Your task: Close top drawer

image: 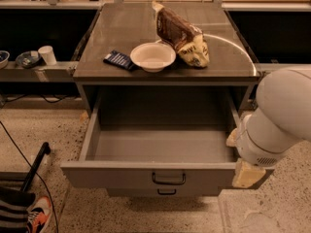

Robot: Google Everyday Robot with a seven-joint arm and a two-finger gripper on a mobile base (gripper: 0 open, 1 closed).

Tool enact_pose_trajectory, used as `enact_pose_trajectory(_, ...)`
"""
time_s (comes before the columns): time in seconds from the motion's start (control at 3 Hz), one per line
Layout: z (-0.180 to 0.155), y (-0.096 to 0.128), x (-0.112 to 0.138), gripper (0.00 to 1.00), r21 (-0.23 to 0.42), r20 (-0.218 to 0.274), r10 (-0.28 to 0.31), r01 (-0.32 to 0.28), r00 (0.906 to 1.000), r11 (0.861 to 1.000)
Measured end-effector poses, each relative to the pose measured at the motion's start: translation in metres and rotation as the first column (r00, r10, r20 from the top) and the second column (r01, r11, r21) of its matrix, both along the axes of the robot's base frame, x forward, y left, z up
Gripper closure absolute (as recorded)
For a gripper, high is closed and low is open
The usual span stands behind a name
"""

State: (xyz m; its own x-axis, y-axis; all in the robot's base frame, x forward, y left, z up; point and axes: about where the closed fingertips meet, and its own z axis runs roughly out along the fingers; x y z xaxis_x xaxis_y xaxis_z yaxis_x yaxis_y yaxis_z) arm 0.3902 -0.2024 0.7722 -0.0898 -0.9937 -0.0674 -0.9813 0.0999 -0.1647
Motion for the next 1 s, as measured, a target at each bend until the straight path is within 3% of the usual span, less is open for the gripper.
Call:
enact_pose_trajectory(0.67,-0.0015,0.005,-0.0019,0.83,0.039,0.006,0.001,-0.002,1.0,0.999)
enact_pose_trajectory(1.0,-0.0015,0.005,-0.0019,1.0,0.039,0.006,0.001,-0.002,1.0,0.999)
